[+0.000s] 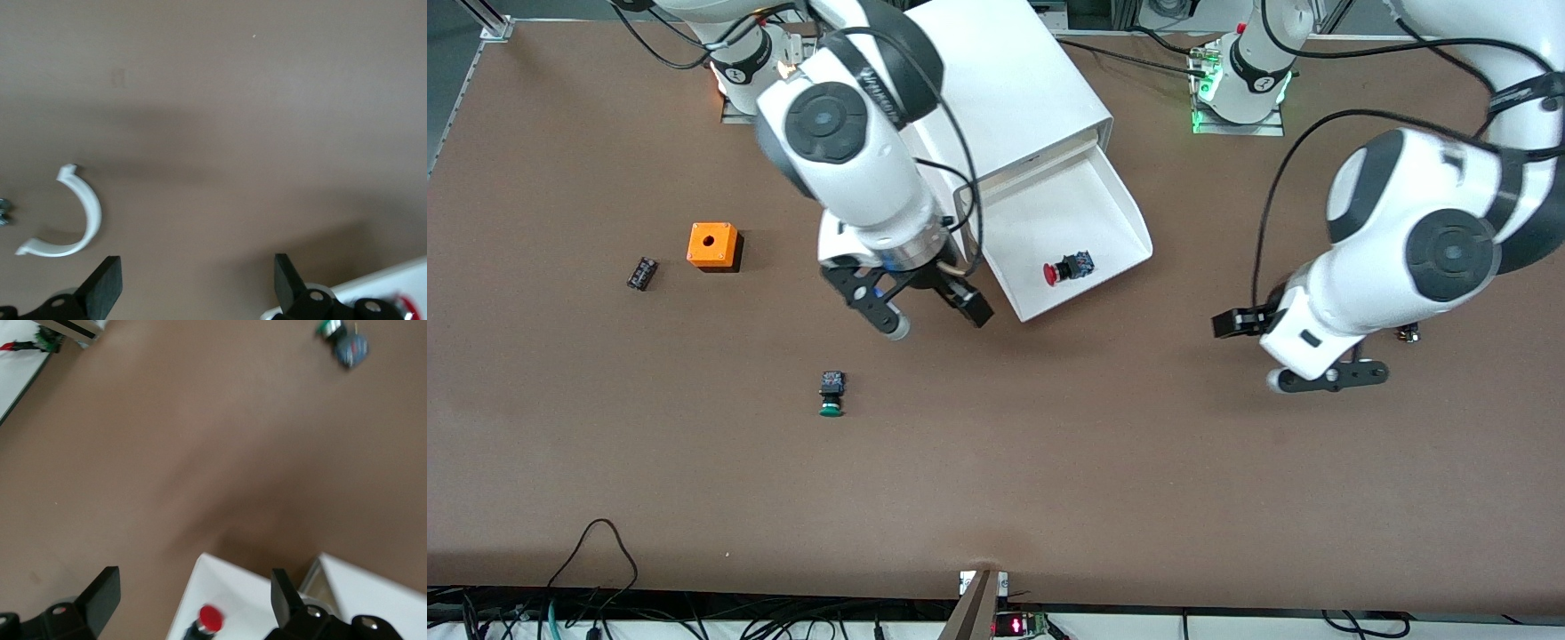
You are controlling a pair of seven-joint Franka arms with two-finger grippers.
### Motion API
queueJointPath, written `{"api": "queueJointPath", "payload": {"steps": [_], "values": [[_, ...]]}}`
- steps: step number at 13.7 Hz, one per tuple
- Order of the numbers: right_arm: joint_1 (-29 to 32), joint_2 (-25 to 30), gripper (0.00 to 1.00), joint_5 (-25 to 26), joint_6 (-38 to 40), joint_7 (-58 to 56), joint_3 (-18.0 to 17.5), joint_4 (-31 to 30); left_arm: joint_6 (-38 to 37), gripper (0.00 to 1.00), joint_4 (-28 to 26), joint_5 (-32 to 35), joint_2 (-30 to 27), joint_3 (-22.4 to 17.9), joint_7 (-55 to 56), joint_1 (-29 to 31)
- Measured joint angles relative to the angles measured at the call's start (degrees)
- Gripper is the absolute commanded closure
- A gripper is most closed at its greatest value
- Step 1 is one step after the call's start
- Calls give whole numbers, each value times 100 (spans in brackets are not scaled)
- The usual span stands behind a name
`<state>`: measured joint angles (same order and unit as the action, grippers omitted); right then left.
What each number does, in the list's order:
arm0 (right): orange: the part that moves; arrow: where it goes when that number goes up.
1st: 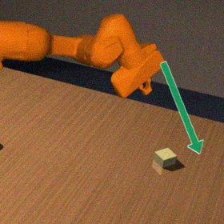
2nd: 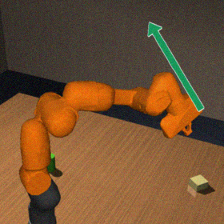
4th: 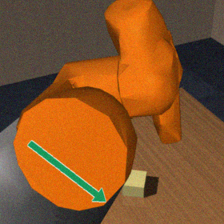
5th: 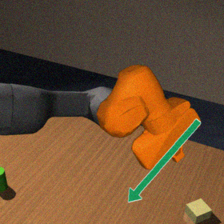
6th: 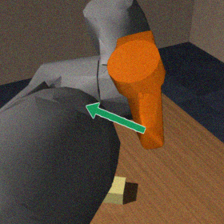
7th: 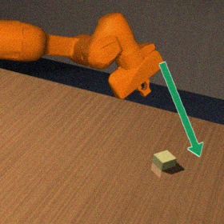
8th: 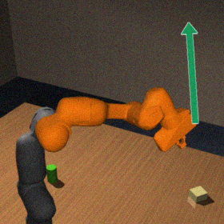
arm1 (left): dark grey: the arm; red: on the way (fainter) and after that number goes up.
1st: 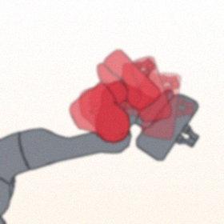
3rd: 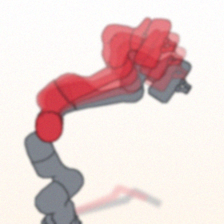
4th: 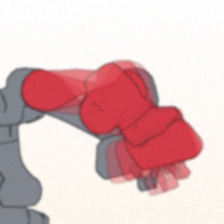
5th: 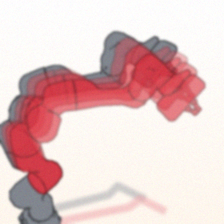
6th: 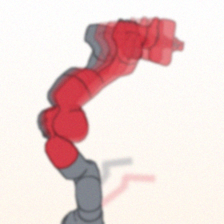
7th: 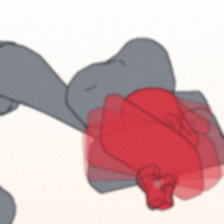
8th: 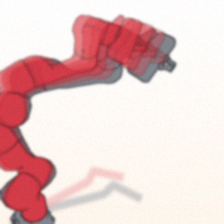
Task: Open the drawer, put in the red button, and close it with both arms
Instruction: 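Release the button with the right gripper while the left gripper reaches the drawer, then push the drawer closed with the left gripper while the right gripper retracts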
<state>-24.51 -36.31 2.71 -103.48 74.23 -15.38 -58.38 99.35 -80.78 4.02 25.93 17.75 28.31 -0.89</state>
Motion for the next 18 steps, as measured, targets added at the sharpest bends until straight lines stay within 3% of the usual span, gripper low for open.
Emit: {"api": "queueJointPath", "payload": {"steps": [6, 9, 18], "values": [[856, 277, 0, 0, 964, -2710, 14, -3, 1706, 0, -1226, 0, 63, 30, 1692, -643], [1200, 442, 0, 1, 1151, -3456, 92, -100, 2276, 0, -1757, 0, 75, 34, 2229, -890], [2207, 994, 0, 1, 1186, -5336, 199, -970, 2409, 0, -2237, 0, 73, 168, 2595, -1272]]}}
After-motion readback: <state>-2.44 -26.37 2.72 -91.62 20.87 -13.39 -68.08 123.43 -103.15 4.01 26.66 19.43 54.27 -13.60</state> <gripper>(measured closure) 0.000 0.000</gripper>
